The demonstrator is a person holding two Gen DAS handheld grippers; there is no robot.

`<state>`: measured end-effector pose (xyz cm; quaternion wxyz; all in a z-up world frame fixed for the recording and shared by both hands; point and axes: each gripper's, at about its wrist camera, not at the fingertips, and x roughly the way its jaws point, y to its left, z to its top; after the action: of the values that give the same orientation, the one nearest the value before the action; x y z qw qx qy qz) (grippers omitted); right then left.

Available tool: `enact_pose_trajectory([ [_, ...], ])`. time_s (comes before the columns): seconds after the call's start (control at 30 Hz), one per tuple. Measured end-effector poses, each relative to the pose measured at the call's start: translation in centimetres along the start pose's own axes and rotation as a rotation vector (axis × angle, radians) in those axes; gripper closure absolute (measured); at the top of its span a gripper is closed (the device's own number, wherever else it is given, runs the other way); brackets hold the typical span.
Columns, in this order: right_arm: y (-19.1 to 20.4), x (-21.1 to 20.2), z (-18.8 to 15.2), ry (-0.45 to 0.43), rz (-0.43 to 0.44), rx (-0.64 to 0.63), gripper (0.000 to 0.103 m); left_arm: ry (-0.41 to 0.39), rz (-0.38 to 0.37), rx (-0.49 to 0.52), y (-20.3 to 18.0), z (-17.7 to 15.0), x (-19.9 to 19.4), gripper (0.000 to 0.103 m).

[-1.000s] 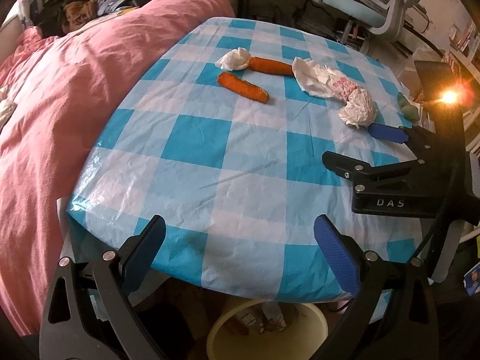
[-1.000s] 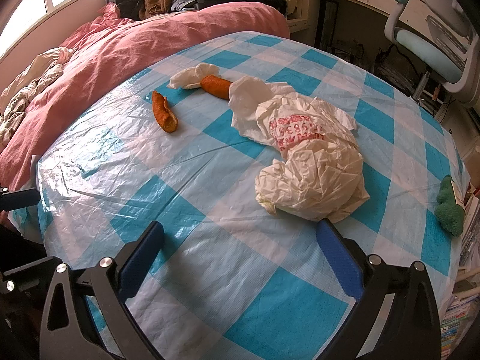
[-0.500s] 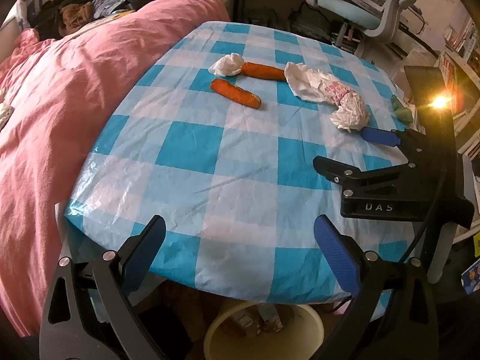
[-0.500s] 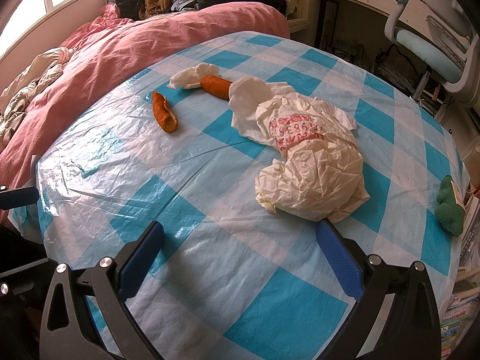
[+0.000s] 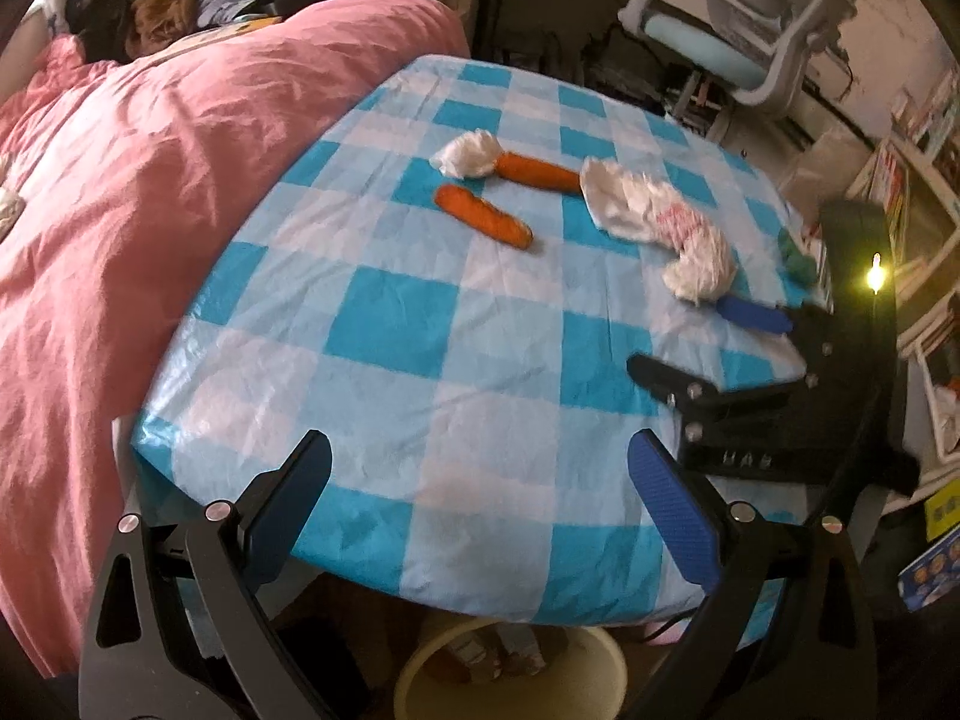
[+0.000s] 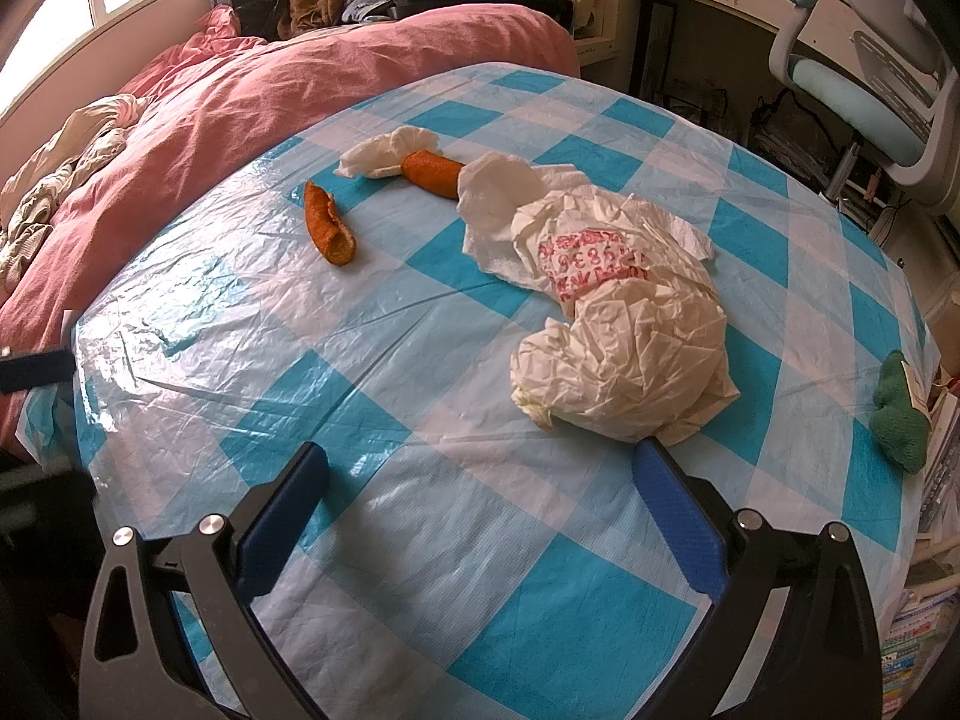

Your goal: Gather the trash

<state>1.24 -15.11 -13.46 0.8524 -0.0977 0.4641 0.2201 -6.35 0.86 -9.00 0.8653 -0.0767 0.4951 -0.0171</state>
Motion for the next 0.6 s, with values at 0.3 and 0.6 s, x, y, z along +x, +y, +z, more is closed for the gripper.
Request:
enact_pose_trajectory([
  [0.3, 0.0, 0.0, 0.0, 0.0, 0.0, 0.0, 0.006, -0.01, -0.007, 0.048, 0.8, 4.1, 0.0, 0.008],
  [0.6, -0.1, 0.0, 0.0, 0.0, 0.001, 0.0, 0.006, 0.073, -0.005, -0.024, 2.4, 6.3, 3.3, 0.008],
])
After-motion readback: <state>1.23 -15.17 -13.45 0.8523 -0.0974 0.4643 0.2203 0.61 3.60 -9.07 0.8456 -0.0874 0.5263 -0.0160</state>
